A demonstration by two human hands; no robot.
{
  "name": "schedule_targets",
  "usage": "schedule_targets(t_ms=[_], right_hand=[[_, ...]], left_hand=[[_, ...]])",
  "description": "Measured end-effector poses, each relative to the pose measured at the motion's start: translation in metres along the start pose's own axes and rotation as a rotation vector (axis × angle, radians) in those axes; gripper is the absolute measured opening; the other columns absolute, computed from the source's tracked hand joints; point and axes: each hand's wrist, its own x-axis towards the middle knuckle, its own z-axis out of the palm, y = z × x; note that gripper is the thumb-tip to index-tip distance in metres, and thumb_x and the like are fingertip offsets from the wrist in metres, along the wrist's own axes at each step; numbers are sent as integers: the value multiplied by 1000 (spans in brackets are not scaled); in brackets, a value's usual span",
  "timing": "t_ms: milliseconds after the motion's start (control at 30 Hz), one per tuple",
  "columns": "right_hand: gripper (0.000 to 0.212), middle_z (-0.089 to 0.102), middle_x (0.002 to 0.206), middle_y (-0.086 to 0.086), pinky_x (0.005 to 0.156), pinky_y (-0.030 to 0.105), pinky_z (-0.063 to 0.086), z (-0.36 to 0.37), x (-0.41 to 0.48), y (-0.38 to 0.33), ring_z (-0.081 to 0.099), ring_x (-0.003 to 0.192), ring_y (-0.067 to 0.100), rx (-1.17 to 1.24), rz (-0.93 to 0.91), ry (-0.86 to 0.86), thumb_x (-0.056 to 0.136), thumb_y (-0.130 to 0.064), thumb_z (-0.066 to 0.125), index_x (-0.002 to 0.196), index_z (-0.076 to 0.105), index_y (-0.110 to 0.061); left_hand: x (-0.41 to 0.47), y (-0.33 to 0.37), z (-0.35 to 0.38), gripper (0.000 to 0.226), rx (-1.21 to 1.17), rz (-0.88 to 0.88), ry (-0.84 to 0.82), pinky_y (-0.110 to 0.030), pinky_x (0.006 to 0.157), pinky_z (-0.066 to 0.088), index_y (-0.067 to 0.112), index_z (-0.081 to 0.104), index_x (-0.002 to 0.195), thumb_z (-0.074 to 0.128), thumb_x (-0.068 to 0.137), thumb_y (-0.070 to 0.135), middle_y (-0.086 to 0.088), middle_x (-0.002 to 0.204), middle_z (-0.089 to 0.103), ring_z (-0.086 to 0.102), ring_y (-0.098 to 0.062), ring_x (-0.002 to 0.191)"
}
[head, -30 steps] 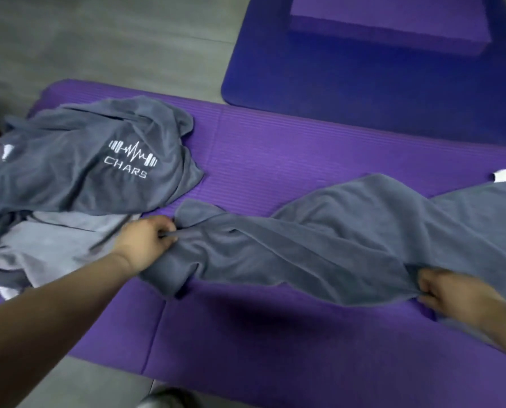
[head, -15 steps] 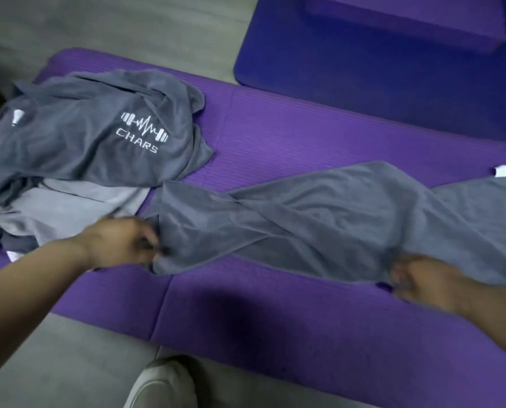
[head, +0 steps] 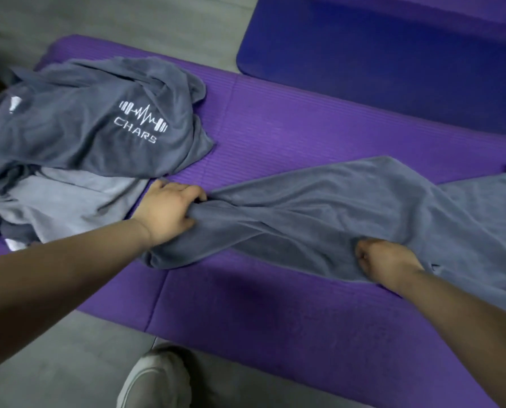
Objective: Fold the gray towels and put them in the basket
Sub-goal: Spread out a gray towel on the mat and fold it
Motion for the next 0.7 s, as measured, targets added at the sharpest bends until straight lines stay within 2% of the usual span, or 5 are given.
schedule_targets(t_ms=[100, 267, 400, 467, 700], right_hand=[[24, 64, 96, 0, 75, 24, 43, 0, -4, 10, 60, 96, 20, 151, -25, -129, 84, -24, 53, 64, 44, -31], [14, 54, 42, -15, 48, 14, 41, 0, -23, 10, 49, 45, -2, 182, -135, -668, 77, -18, 56, 63, 58, -23], [8, 68, 94, 1, 92, 26, 42, -27, 9, 0, 61, 97, 19, 392, -153, -80, 82, -22, 57, 81, 65, -26], [27, 57, 126, 11, 103, 28, 34, -50, 28, -9, 51, 118, 25, 386, -117, 167, 88, -12, 53, 113, 62, -13], [58, 17, 155, 4, 117, 35, 17, -71, 81, -24, 19, 141, 26, 124, -5, 93, 95, -25, 40, 147, 15, -19]], left_hand=[[-42, -4, -9, 31, -106, 283, -98, -20, 66, 39, 21, 67, 71, 45, 59, 40, 4, 67, 70, 68, -12, 61], [-86, -15, 0, 5, -337, 73, -730, -17, 80, 46, 52, 62, 76, 57, 74, 52, 11, 86, 67, 62, 0, 85], [-46, -40, 7, 28, -446, -245, -147, -20, 94, 36, 16, 69, 104, 57, 83, 31, -9, 106, 64, 58, -14, 103], [-16, -47, 4, 35, -326, -415, -78, -31, 104, 31, 3, 55, 122, 53, 88, 10, -21, 126, 52, 48, -32, 119], [37, -54, -1, 32, -228, -496, -248, -28, 104, 32, 10, 56, 122, 47, 92, 12, -12, 135, 50, 48, -28, 123]])
